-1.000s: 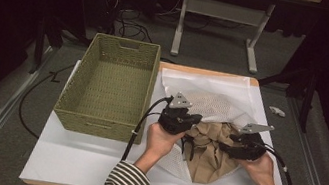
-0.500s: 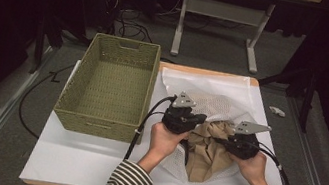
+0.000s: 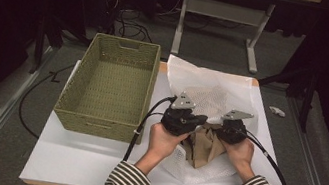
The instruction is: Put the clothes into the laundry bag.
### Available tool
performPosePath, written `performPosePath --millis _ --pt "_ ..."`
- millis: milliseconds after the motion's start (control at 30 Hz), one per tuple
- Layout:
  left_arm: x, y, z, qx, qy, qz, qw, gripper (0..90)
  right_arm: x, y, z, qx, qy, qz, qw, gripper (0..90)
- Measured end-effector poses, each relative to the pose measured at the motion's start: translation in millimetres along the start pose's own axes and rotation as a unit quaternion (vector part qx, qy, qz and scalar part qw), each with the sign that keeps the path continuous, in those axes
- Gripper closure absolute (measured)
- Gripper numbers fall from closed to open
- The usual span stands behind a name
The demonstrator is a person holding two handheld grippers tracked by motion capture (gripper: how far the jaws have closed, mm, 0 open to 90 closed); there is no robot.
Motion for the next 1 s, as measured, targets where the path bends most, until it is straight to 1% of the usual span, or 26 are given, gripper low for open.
performPosePath --millis 33,67,100,133,167,233,300,367,400,433,467,533,567,667,733,767,800,900,933,1000 --pt "-0.3 -1.2 -2.5 -0.003 0.003 0.0 1.0 90.0 -2.0 0.0 -0.5 0.0 0.0 0.001 1.0 81.2" --pt "-0.6 -2.1 -4.6 -0.006 0.005 -0.001 1.0 90.0 -6.2 -0.3 -1.1 -0.009 0.0 0.003 1.0 76.3" --pt "-0.9 -3.1 -6.6 -0.008 0.007 0.0 0.9999 90.0 -10.8 -1.6 -2.3 -0.011 0.001 -0.002 0.9999 71.0" --pt "-0.9 -3.9 -8.3 -0.011 0.008 -0.001 0.9999 90.0 -16.0 -2.7 -2.4 -0.021 0.004 -0.004 0.9998 67.1" --pt "-1.0 -4.7 -9.8 -0.013 0.009 0.0 0.9999 90.0 -21.1 -3.5 -3.6 -0.021 0.006 -0.002 0.9998 64.5" --pt "-1.0 -5.8 -11.5 -0.013 0.011 -0.002 0.9998 90.0 -33.9 -5.7 -4.0 -0.03 0.012 -0.002 0.9995 59.6" --pt "-1.7 -5.9 -11.9 -0.012 0.014 -0.001 0.9998 90.0 -46.3 -6.9 -5.0 -0.031 0.02 0.007 0.9993 55.3" --pt "-2.2 -6.3 -12.2 -0.011 0.016 -0.002 0.9998 90.0 -59.5 -10.0 -7.2 -0.041 0.024 0.011 0.9988 51.7" --pt "-2.5 -6.4 -12.5 -0.011 0.017 -0.002 0.9998 90.0 -65.4 -12.0 -9.0 -0.045 0.029 0.011 0.9985 49.9" --pt "-2.7 -6.5 -12.7 -0.011 0.017 -0.002 0.9998 90.0 -70.0 -13.8 -11.2 -0.047 0.037 0.018 0.9981 47.8" --pt "-3.0 -6.7 -12.9 -0.011 0.017 -0.003 0.9998 90.0 -73.5 -16.7 -13.7 -0.043 0.046 0.019 0.9978 45.3" --pt "-3.0 -7.2 -13.3 -0.011 0.017 -0.004 0.9998 90.0 -76.7 -24.4 -18.4 -0.042 0.062 0.014 0.9971 42.0" --pt "-2.8 -7.5 -13.5 -0.012 0.018 -0.004 0.9998 90.0 -76.5 -28.7 -20.6 -0.044 0.069 0.01 0.9966 39.5" --pt "-2.3 -8.4 -13.7 -0.012 0.017 -0.006 0.9998 90.0 -71.1 -37.9 -29.3 -0.056 0.075 -0.011 0.9955 33.8" --pt "-2.2 -8.4 -13.4 -0.012 0.017 -0.006 0.9998 90.0 -65.0 -38.2 -35.2 -0.066 0.083 -0.016 0.9942 31.2" --pt "-2.1 -8.3 -13.1 -0.012 0.017 -0.006 0.9998 90.0 -61.3 -38.2 -37.2 -0.067 0.084 -0.021 0.994 30.6" --pt "-2.1 -8.2 -12.8 -0.012 0.016 -0.005 0.9998 90.0 -53.9 -37.9 -38.0 -0.07 0.082 -0.027 0.9939 30.0" --pt "-1.6 -8.3 -11.8 -0.013 0.014 -0.005 0.9998 90.0 -31.8 -37.1 -35.5 -0.059 0.075 -0.043 0.9945 29.9" --pt "-1.4 -8.3 -11.4 -0.013 0.013 -0.005 0.9998 90.0 -27.7 -36.7 -35.3 -0.057 0.075 -0.044 0.9945 30.6" --pt "-1.0 -8.8 -10.7 -0.014 0.011 -0.004 0.9998 90.0 -20.1 -34.5 -35.8 -0.056 0.074 -0.038 0.9949 35.8"
Point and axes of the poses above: each handheld gripper's, and its own axes: x roughly forward along the jaws, y roughly out of its top, z roughly to its right, the point moved 7 cm from there along x, roughly forward along the jaws, and after that the axes turned 5 degrees about -z, right-handed, at the moved point
